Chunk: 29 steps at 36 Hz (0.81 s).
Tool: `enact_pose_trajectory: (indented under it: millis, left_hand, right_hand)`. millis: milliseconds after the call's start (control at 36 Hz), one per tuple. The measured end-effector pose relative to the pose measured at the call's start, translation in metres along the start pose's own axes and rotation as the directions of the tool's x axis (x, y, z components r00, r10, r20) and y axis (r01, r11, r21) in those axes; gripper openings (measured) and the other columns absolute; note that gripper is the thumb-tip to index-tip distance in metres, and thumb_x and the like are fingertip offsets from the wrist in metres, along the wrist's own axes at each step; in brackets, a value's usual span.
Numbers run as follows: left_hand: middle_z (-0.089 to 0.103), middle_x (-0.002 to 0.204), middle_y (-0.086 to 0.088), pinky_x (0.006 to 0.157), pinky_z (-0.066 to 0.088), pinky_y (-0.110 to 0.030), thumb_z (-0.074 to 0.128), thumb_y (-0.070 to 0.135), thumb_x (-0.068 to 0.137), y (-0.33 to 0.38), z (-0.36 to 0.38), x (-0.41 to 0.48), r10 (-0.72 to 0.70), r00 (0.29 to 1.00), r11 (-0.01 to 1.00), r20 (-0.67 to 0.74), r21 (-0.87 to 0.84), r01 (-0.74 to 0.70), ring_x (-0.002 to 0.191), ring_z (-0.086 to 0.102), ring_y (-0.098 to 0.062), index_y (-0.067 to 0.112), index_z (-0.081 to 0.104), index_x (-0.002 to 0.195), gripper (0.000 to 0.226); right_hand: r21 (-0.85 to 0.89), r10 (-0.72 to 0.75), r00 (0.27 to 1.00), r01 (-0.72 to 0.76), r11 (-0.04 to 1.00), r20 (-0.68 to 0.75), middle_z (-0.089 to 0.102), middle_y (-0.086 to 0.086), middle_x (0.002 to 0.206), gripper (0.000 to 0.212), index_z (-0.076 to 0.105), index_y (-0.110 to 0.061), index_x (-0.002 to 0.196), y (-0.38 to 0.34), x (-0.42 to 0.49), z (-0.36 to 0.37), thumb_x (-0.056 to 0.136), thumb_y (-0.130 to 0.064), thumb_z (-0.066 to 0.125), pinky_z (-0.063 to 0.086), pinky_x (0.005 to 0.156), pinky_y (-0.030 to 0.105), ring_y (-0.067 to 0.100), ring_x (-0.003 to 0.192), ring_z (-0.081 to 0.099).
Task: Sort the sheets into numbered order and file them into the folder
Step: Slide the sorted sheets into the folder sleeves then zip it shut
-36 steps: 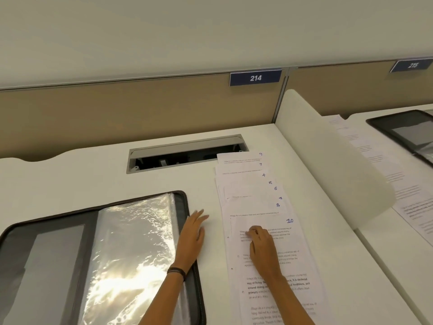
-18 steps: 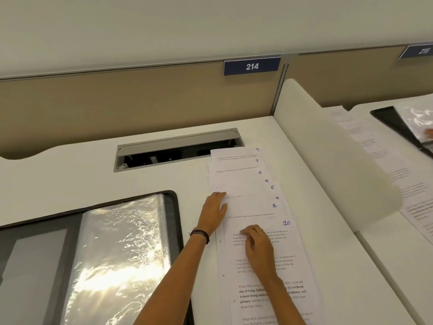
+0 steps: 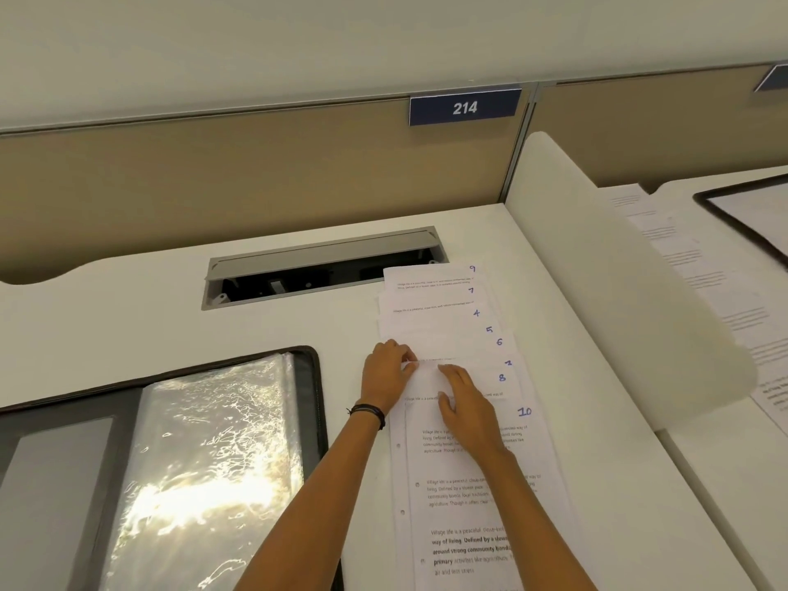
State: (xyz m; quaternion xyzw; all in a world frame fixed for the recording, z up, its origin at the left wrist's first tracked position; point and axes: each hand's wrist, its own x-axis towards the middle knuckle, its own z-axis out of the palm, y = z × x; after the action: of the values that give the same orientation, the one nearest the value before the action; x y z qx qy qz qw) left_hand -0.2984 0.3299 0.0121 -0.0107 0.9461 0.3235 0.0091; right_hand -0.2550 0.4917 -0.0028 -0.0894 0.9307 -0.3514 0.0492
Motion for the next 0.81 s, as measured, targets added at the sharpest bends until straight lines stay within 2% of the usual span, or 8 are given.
enact_pose_trajectory:
  millis: [250,361,500,639,722,806]
  left_hand:
    - [0.062,0.099,-0.005,0.075,0.034,-0.021,0.054,0.019,0.096,0.013,-0.011,0.0,0.016,0.997,0.998,-0.076,-0.063,-0.021,0.091,0.053,-0.017,0.01,0.065,0.096,0.015]
    - [0.063,0.099,-0.006,0.075,0.037,-0.021,0.053,0.016,0.096,0.018,-0.018,0.002,0.025,0.99,0.995,-0.136,-0.092,-0.038,0.091,0.054,-0.016,0.009,0.065,0.096,0.014]
    - [0.064,0.097,-0.007,0.075,0.043,-0.024,0.051,0.013,0.096,0.03,-0.032,0.002,0.054,0.975,0.983,-0.217,-0.158,-0.09,0.088,0.057,-0.019,0.007,0.063,0.095,0.014]
    - [0.063,0.1,-0.005,0.069,0.034,-0.007,0.051,0.017,0.097,0.042,-0.046,0.004,0.058,0.96,0.976,-0.275,-0.189,-0.113,0.086,0.051,-0.009,0.007,0.061,0.099,0.014]
    - [0.063,0.099,-0.005,0.069,0.035,-0.006,0.051,0.018,0.097,0.05,-0.057,0.004,0.061,0.946,0.967,-0.317,-0.215,-0.134,0.085,0.051,-0.009,0.008,0.06,0.099,0.013]
    - [0.063,0.096,-0.004,0.069,0.035,-0.007,0.053,0.018,0.097,0.058,-0.069,0.002,0.074,0.929,0.958,-0.362,-0.232,-0.167,0.083,0.053,-0.01,0.009,0.06,0.097,0.012]
  right_hand:
    - [-0.016,-0.024,1.0,0.024,1.0,0.007,0.043,-0.003,0.138,0.042,0.04,-0.014,0.14,-0.004,-0.004,-0.001,0.098,-0.016,0.044,0.041,0.067,0.012,-0.002,0.066,0.044]
    - [-0.048,-0.034,0.999,0.035,0.998,0.023,0.043,-0.003,0.139,0.041,0.04,-0.015,0.139,-0.003,-0.005,-0.003,0.099,-0.018,0.043,0.036,0.068,0.003,0.0,0.082,0.049]
    - [-0.082,-0.052,0.999,0.053,0.995,0.011,0.04,-0.005,0.142,0.039,0.042,-0.014,0.137,-0.001,-0.011,-0.006,0.098,-0.017,0.043,0.042,0.075,0.01,0.008,0.103,0.056]
    - [-0.076,-0.056,0.998,0.056,0.996,-0.003,0.036,-0.003,0.146,0.04,0.042,-0.014,0.137,0.004,-0.016,-0.006,0.098,-0.017,0.044,0.045,0.08,0.014,0.01,0.11,0.056]
    - [-0.071,-0.045,0.999,0.045,0.996,-0.01,0.033,-0.003,0.149,0.04,0.04,-0.013,0.138,0.005,-0.02,-0.007,0.098,-0.017,0.043,0.045,0.09,0.019,0.01,0.119,0.051]
    - [-0.084,-0.032,0.999,0.031,0.996,-0.006,0.031,-0.003,0.15,0.041,0.04,-0.014,0.139,0.004,-0.022,-0.009,0.098,-0.017,0.043,0.046,0.092,0.021,0.011,0.122,0.049]
